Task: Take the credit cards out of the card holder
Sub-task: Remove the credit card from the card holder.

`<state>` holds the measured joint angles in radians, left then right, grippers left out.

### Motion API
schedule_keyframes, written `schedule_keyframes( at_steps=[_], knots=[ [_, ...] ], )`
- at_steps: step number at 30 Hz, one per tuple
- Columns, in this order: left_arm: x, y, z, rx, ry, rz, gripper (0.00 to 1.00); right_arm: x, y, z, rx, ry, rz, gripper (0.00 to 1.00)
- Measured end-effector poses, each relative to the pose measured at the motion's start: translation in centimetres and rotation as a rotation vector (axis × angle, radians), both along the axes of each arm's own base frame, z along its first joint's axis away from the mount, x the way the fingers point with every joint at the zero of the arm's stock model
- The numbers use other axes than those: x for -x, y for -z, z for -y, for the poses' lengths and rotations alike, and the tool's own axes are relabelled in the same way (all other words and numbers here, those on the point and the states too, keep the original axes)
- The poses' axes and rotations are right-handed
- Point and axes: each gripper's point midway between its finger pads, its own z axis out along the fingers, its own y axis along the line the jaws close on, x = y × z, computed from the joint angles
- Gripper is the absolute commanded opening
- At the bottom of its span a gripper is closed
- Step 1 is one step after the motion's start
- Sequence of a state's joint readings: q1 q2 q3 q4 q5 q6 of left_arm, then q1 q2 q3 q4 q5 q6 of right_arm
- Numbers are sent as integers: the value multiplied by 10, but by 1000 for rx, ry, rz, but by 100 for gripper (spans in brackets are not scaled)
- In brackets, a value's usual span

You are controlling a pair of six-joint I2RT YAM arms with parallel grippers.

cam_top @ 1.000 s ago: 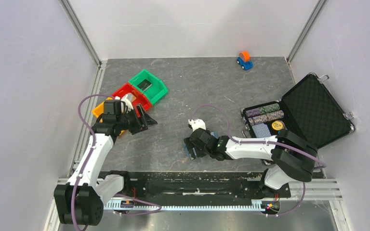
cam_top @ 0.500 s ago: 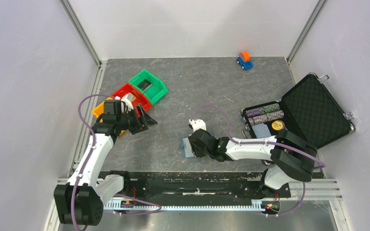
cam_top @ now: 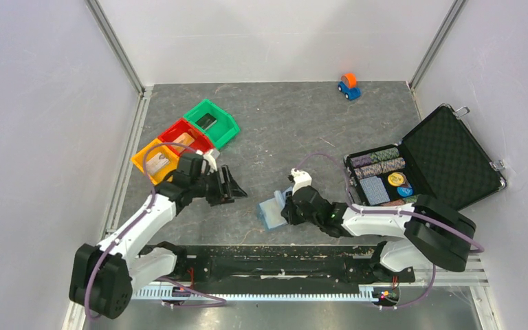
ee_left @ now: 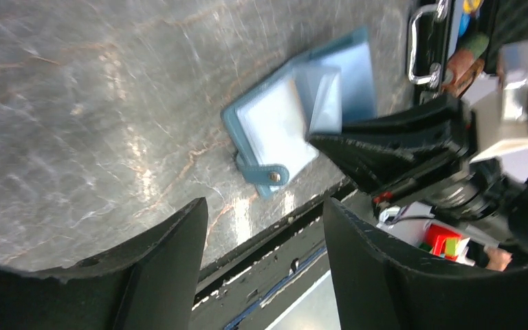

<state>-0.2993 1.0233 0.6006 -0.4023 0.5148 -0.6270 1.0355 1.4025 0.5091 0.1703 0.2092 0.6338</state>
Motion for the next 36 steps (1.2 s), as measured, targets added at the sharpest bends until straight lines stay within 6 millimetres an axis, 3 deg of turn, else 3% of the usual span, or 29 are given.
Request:
schedule_keyframes(
  at_steps=[8, 15, 24, 27, 32, 36],
  knots=[
    [17, 31, 36, -36, 98, -43, 74, -6, -6, 5, -103, 36, -19, 15],
    [25, 64, 46, -82, 113, -96, 74, -5, -7, 7, -137, 38, -30, 15],
    [20, 76, 58, -91, 131, -77, 68, -4, -8, 5, -149, 28, -34, 16],
    [19, 80, 61, -88, 135, -77, 57, -3, -8, 5, -150, 28, -34, 18],
    [17, 81, 66, -69, 122, -78, 19, -3, -7, 6, -154, 33, -40, 32],
    [16, 81, 67, -60, 111, -77, 4, -4, -8, 11, -141, 42, -36, 41]
  ],
)
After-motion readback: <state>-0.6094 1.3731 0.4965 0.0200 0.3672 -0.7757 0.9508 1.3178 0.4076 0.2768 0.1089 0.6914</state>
